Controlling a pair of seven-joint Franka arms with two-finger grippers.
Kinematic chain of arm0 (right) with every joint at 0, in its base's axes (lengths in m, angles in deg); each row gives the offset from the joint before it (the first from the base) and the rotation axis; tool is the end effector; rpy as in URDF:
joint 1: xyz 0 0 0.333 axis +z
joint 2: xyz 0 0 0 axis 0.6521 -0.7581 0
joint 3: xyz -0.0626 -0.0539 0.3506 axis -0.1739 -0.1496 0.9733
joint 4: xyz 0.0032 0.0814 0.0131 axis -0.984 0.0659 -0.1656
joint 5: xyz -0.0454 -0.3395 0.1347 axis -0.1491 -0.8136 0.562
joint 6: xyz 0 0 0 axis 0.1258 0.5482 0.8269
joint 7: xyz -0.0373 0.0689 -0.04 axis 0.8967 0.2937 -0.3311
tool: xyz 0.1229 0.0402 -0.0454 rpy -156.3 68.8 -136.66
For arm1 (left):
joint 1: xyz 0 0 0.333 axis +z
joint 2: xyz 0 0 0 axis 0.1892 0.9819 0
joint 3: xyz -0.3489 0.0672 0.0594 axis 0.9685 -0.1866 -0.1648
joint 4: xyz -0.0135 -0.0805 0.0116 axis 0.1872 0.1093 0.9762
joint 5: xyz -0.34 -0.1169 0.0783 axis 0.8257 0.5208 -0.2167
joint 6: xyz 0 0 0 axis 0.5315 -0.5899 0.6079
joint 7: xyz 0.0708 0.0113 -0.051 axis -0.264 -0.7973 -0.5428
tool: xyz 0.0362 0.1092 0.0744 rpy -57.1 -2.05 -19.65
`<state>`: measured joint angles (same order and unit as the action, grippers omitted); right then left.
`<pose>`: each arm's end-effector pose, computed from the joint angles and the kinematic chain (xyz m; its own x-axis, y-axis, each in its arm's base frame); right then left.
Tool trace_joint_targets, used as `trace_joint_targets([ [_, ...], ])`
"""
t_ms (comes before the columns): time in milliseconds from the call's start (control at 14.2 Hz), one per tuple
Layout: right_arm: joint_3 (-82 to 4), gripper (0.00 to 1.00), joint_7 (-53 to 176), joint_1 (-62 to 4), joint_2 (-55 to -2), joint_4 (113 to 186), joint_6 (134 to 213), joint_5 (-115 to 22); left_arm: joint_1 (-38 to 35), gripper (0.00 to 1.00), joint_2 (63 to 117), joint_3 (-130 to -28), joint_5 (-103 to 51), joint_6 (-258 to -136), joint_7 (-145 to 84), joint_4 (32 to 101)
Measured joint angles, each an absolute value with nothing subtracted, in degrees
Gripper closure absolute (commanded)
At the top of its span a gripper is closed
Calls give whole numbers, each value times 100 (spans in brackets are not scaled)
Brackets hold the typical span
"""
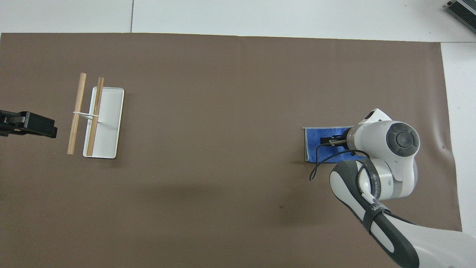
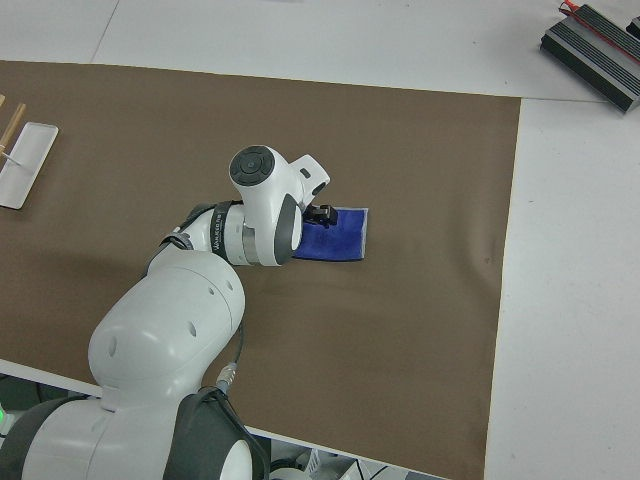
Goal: Right arm passes towel to left arm to hang
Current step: 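Lift the blue towel with the right gripper toward the table center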
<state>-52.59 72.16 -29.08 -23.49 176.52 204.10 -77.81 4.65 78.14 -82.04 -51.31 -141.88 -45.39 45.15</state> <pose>0.5384 0.0505 0.3231 0.9891 0.0704 0.1292 0.0679 -0.9974 0.0235 0.4977 -0.0517 0.6682 0.9949 -0.0923 -0.0396 -0.0926 -0.9957 -0.0046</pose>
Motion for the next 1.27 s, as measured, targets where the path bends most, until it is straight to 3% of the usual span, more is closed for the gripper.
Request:
trace_joint_targets([
  [282, -5259, 2, 7213, -2908, -2349, 17699, 20410, -7781, 465, 0, 7814, -8204, -5131, -14188, -4539, 4515],
  [776, -5259, 100, 7209, -2907, -2346, 17702, 20412, -7781, 465, 0, 7814, -8204, -5131, -14188, -4538, 4515],
  [1271, -5254, 100, 7229, -2884, -2310, 17602, 20255, -7781, 465, 0, 7814, -8204, -5131, -14188, -4538, 4515],
])
